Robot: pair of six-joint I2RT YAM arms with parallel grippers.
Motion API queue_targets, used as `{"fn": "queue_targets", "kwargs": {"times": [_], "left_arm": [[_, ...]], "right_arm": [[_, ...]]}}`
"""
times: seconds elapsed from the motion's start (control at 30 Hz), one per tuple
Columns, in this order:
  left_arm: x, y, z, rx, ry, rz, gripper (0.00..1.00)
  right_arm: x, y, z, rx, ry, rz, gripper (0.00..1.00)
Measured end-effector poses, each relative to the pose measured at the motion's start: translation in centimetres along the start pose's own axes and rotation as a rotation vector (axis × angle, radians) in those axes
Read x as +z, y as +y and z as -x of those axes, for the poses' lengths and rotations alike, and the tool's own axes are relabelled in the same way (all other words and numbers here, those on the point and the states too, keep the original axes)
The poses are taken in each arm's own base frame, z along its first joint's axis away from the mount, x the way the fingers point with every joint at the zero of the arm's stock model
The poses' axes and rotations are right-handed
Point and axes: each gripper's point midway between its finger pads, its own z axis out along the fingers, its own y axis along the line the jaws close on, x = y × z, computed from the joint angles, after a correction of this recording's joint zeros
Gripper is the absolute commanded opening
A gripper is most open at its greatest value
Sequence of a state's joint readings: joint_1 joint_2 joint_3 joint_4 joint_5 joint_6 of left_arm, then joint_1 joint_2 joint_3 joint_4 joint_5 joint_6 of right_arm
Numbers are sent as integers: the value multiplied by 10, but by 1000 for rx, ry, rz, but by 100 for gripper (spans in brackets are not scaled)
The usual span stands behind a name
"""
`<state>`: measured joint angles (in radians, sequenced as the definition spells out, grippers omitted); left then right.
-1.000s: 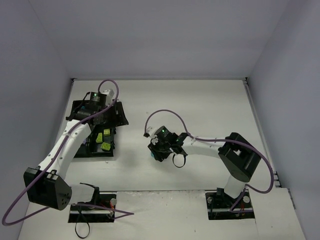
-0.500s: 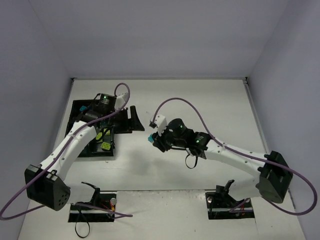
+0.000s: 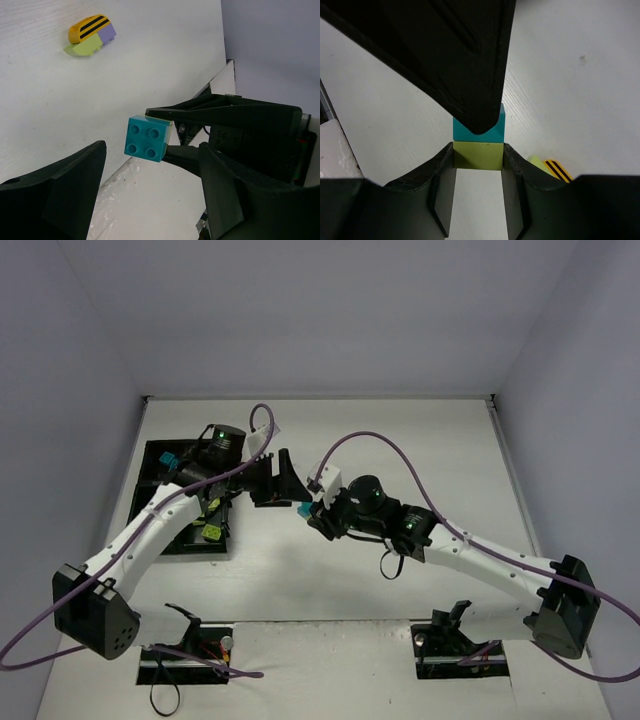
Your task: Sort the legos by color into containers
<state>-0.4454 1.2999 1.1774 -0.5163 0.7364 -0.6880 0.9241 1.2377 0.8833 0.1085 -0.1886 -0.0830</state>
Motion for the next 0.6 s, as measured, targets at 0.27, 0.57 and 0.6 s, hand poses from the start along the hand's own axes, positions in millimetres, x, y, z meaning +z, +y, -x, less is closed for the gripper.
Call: {"fn": "queue_targets", "kwargs": {"times": [0.27, 0.57, 0.6], "left_arm": [[12, 1, -6, -7, 38, -2, 58], [17, -6, -5, -14, 49, -44, 27], [17, -8, -5, -12, 51, -51, 25]], "right_arm": [[-11, 1, 13, -2, -46, -1, 0], [-11, 1, 13, -2, -44, -2, 0], [-11, 0, 12, -1, -40, -3, 0]]}}
